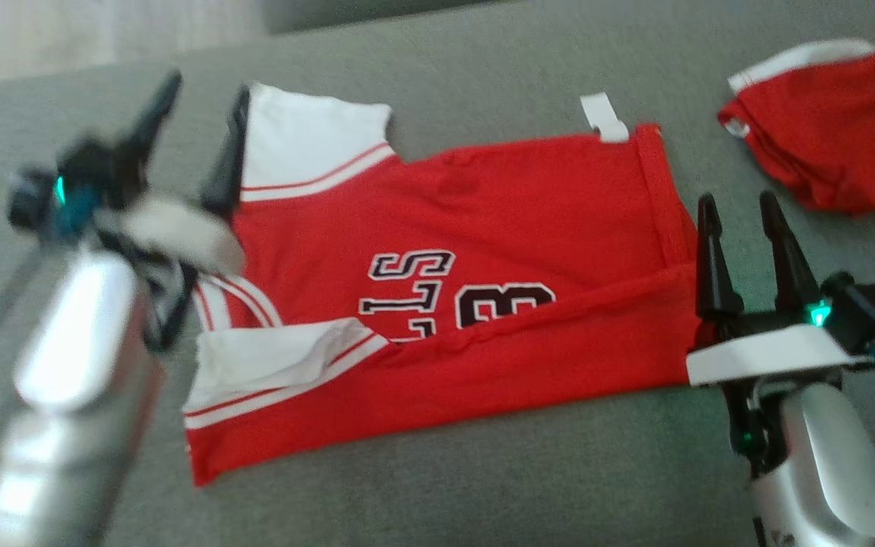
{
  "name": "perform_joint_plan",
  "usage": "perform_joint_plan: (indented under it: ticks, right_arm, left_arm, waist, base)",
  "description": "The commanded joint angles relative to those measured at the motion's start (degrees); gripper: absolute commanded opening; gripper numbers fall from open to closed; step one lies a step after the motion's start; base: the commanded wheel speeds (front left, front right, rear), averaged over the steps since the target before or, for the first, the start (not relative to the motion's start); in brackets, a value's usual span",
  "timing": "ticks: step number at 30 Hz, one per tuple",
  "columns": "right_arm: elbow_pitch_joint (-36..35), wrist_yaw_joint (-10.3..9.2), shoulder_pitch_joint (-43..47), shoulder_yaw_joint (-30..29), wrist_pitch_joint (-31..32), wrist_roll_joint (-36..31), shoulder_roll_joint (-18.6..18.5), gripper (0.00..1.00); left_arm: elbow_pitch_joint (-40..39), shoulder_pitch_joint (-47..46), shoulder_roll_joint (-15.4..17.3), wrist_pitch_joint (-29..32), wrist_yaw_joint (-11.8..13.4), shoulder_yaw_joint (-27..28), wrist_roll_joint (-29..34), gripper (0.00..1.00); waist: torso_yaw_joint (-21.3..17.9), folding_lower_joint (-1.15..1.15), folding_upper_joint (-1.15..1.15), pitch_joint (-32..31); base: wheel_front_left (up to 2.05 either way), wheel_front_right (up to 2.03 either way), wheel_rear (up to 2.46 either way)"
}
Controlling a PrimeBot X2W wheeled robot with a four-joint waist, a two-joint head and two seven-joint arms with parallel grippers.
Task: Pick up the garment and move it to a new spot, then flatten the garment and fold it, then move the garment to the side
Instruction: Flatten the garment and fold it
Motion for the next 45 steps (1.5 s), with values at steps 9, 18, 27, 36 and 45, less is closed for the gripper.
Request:
perform_joint_plan:
  ticks: [9,18,27,36,45]
  right_arm:
    - [-1.5,-0.04,-6.12,5.97,-2.27,4.01,-0.31,1.0]
    - [-1.23,-0.04,-7.52,8.06,-2.74,6.31,-0.31,1.0]
    - [-2.63,-0.04,-7.2,7.78,-2.78,6.53,-0.31,1.0]
    - [-1.67,-0.04,-7.86,5.57,-2.78,3.3,-0.31,1.0]
    - [-1.48,-0.04,-12.13,2.2,7.69,-4.07,-2.17,1.0]
  left_arm:
    - [17.31,-21.32,8.08,24.47,-3.42,0.23,-7.45,1.0]
    - [24.42,-26.27,11.09,26.46,-3.53,-0.93,-8.51,1.0]
    - [30.32,-28.65,11.15,27.19,-3.56,-2.89,-9.24,1.0]
    - [28.81,-28.14,9.28,23.72,-3.56,-6.25,-13.02,0.0]
    - [21.1,-25.35,6.03,10.88,-3.57,-10.24,-12.98,0.0]
  waist:
    - [-10.0,-0.01,0.0,11.38]
    - [-12.8,-0.01,0.0,14.23]
    - [-13.11,-0.01,0.0,15.27]
    - [-10.13,-0.01,0.0,13.41]
    - [-2.2,-0.01,0.0,8.31]
  base:
    - [0.0,0.0,0.0]
    - [0.0,0.0,0.0]
    - [0.0,0.0,0.0]
    - [0.0,0.0,0.0]
    - [0.0,0.0,0.0]
